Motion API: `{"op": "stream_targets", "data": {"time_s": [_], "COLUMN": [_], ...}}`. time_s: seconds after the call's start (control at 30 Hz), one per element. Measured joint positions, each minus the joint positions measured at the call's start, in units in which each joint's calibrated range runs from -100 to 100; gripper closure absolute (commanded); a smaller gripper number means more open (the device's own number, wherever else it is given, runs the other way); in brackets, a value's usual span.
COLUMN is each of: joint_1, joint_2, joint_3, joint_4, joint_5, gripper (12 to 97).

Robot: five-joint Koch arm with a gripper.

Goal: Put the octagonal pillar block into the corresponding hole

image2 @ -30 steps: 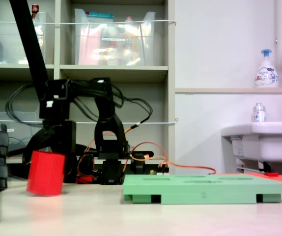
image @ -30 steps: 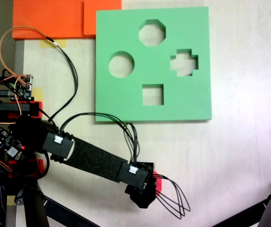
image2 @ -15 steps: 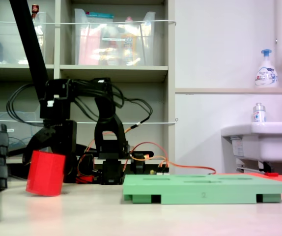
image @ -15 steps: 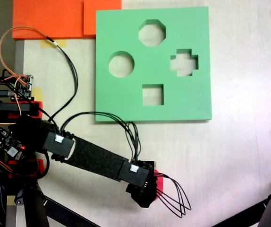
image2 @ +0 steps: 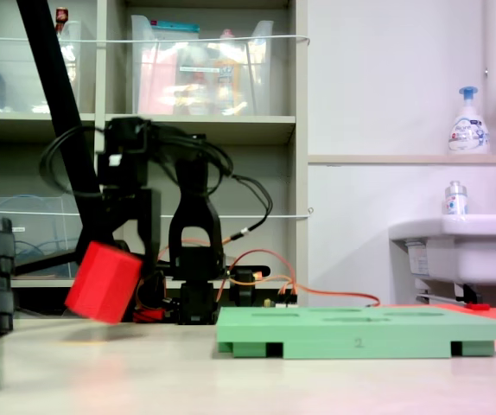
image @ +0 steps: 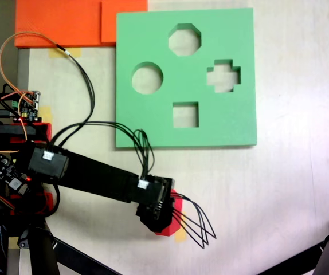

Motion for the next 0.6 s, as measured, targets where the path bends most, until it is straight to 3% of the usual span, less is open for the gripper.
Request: {"op": "stream_targets", "data": {"time_s": [0.33, 0.6], "joint_1": [9.57, 20.66], "joint_2": [-24.76, -25.44], "joint_3": [0.00, 0.00], "joint_4": [-1.37, -1.66], "joint_5": [7.47, 17.97], "gripper": [77.4, 77.4]}}
